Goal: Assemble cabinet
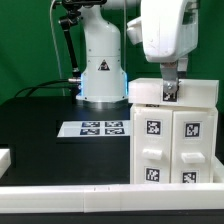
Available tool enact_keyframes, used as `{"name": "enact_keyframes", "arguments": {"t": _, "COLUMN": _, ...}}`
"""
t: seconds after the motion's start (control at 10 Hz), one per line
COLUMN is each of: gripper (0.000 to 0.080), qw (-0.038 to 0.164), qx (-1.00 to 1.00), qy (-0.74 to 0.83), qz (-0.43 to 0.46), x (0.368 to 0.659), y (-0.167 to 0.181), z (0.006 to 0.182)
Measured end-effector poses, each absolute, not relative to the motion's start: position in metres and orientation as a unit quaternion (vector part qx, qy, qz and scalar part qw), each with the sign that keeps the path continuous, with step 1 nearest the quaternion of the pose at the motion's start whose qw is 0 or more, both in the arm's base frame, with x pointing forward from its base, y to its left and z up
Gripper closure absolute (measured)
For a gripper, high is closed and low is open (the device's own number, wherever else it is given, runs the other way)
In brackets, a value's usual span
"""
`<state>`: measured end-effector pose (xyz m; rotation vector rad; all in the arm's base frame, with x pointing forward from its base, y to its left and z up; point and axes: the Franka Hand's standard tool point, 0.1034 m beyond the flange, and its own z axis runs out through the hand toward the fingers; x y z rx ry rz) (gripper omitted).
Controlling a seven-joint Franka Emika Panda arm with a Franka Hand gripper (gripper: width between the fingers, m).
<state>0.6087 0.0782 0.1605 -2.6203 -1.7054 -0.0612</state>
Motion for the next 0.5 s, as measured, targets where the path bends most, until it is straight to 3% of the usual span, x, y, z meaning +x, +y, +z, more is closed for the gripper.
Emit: {"name": "enact_keyframes", "arguments": {"t": 0.5, "gripper": 0.0245, "qw": 0.013, "qx": -0.92, "qy": -0.391, "qz": -0.021, "x": 0.6085, "y": 0.0783, "z": 0.1598}}
